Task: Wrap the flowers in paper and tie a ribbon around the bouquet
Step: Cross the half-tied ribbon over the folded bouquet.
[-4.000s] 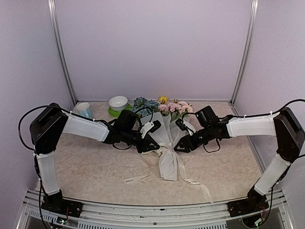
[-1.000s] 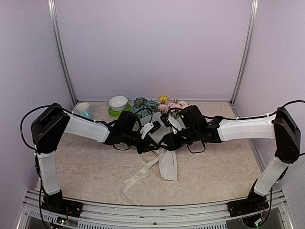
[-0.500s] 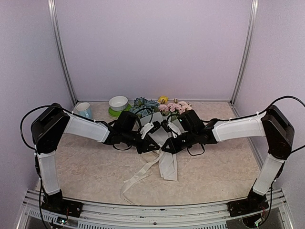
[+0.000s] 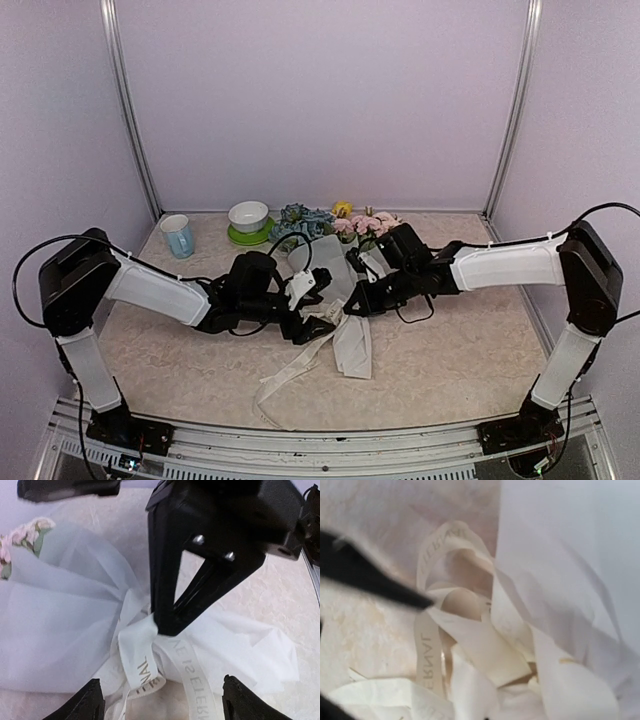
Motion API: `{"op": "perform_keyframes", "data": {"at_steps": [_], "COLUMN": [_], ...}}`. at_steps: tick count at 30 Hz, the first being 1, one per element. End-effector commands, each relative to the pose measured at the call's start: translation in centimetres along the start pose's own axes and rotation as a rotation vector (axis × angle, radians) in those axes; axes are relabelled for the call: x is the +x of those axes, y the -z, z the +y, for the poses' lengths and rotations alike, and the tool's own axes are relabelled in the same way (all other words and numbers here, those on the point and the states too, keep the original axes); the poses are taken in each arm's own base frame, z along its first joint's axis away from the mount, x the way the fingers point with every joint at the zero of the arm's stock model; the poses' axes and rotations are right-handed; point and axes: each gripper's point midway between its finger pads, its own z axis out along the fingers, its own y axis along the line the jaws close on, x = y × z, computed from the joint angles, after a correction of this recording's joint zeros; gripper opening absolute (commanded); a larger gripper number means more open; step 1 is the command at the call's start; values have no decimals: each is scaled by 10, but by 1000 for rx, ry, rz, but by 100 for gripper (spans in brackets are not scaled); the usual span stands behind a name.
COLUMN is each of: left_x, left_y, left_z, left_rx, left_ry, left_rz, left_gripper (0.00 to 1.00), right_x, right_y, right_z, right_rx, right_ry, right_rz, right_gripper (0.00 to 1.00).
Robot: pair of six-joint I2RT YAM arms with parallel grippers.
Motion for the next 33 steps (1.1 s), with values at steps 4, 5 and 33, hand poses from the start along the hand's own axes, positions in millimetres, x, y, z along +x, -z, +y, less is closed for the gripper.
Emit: {"op": "perform_keyframes", "data": {"at_steps": [4,5,33], "left_x": [-45,-46,-34], "left_y": [-9,-9,-18], "left_z": [3,-3,1], "left_rx": [-206,-185,-236], "left_ry": [-193,-192,-161], "left_rz": [-97,-115,-173], "left_gripper": [82,86,9], "right_x": [-22,-23,-17], "right_y": [29,30,31], "right_z": [18,20,21], "right_rx": [-18,-29,-60], "right_ry": [-220,-235,-269], "right_rz": [-29,-34,-48], "right_gripper": [0,0,0]}}
